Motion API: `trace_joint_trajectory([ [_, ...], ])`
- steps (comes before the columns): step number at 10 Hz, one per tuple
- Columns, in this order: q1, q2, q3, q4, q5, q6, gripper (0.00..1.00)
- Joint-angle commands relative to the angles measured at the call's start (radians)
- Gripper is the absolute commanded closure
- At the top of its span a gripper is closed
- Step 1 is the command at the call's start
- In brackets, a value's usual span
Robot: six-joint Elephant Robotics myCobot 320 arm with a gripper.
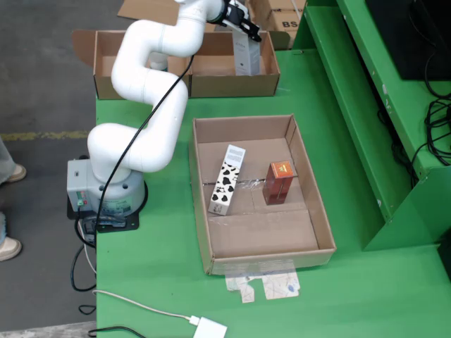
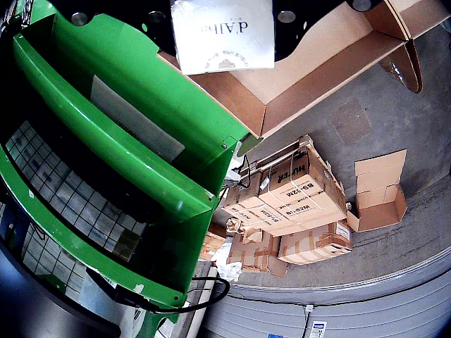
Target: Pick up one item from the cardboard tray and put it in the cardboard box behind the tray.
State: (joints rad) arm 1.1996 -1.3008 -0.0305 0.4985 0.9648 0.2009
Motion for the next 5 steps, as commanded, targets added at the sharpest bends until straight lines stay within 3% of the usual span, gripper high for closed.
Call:
trace_joint_trajectory([
  [1,-0.006,0.031,0.031,0.013,-0.012,0.006,1.0],
  [2,-0.006,0.031,0.031,0.013,-0.012,0.006,1.0],
  [5,-0.006,0.031,0.031,0.013,-0.012,0.006,0.7],
])
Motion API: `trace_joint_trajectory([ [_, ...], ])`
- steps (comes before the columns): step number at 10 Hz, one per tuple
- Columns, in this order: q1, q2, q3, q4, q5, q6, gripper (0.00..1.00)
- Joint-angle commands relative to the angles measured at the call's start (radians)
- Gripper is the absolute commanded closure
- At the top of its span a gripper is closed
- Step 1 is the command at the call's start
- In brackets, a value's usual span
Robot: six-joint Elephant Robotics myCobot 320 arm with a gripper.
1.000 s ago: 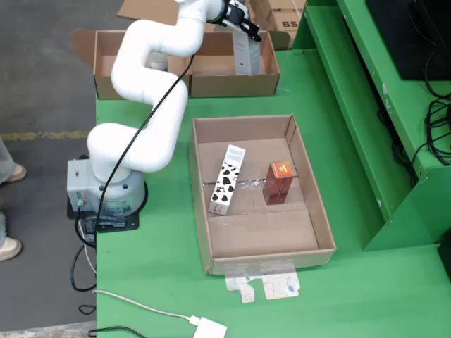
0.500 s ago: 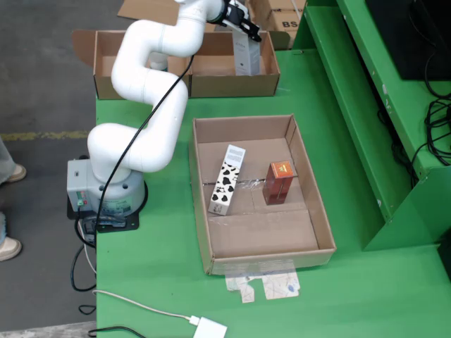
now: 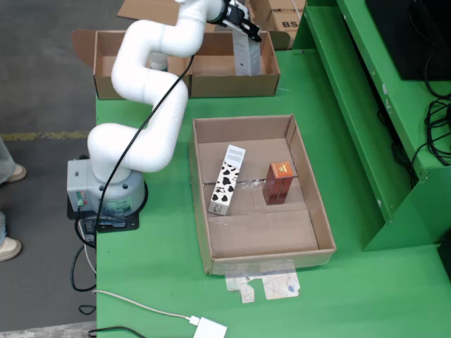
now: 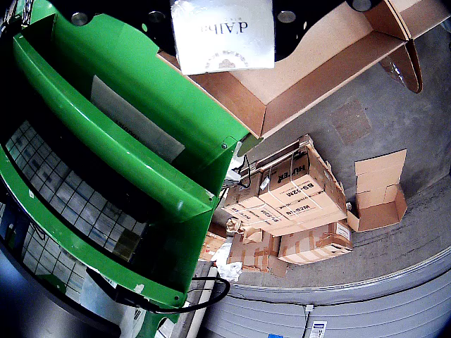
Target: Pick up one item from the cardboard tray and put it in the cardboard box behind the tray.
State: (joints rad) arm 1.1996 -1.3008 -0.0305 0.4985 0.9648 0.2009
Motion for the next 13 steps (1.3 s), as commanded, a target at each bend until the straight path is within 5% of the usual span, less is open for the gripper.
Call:
trace_joint_trajectory([
  [1,-0.006,0.031,0.031,0.013,-0.012,0.006,0.6],
  [7,-0.006,0.031,0.031,0.013,-0.012,0.006,0.0],
  [13,-0.006,0.031,0.031,0.013,-0.012,0.006,0.0],
])
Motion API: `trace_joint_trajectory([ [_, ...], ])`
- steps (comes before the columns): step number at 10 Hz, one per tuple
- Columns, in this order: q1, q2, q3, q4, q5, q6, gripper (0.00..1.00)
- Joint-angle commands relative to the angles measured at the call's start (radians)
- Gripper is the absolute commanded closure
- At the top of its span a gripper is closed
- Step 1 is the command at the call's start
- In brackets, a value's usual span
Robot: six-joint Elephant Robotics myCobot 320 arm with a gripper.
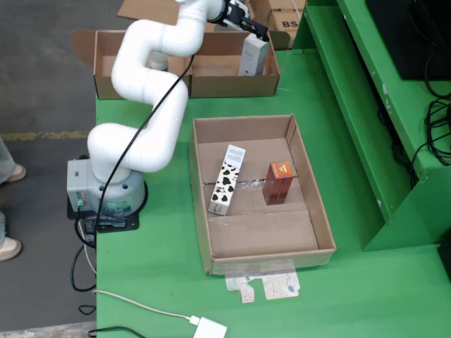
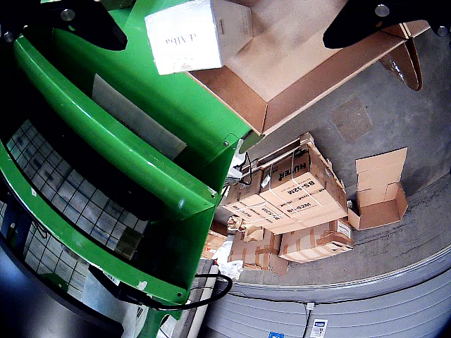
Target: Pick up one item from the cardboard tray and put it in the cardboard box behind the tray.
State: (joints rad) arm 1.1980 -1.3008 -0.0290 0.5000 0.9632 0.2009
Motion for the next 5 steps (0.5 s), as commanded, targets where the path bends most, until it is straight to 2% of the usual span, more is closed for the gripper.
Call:
trace_joint_trajectory([
  [1,-0.005,0.031,0.029,0.012,-0.01,0.006,0.0],
  [5,-0.004,0.025,0.029,0.012,-0.01,-0.009,0.0],
])
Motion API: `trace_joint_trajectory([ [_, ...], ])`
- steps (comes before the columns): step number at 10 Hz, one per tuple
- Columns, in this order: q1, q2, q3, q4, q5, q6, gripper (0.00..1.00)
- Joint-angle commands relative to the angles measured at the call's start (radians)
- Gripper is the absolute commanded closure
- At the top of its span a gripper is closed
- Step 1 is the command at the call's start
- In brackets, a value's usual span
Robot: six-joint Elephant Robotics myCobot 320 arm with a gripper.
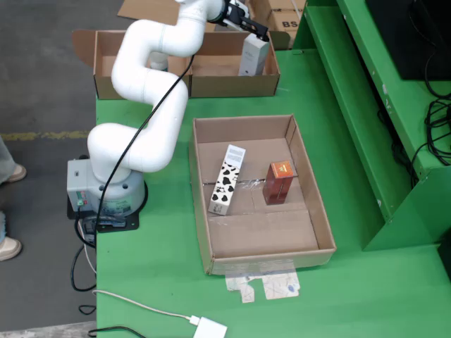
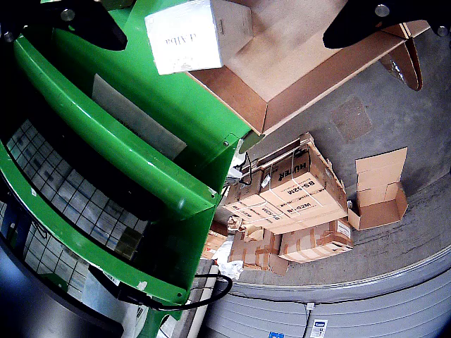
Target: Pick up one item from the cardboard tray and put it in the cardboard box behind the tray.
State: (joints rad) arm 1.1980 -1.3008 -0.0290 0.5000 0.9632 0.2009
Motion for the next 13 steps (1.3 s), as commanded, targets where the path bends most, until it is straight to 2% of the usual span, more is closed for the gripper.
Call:
trace_joint_trajectory([
  [1,-0.004,0.025,0.029,0.012,-0.01,-0.009,0.0],
  [4,-0.011,0.022,0.029,0.012,-0.01,-0.022,0.0],
  [5,-0.016,0.101,0.029,0.012,-0.01,-0.063,0.0],
  [6,-0.016,0.101,0.029,0.012,-0.01,-0.063,0.0],
  [7,-0.01,0.195,0.029,0.012,-0.01,-0.107,0.0],
  [11,0.013,0.259,0.029,0.012,-0.01,-0.103,0.0],
  [12,0.052,0.344,0.029,0.012,-0.011,-0.135,0.0],
  [13,0.052,0.344,0.029,0.012,-0.011,-0.125,0.0],
])
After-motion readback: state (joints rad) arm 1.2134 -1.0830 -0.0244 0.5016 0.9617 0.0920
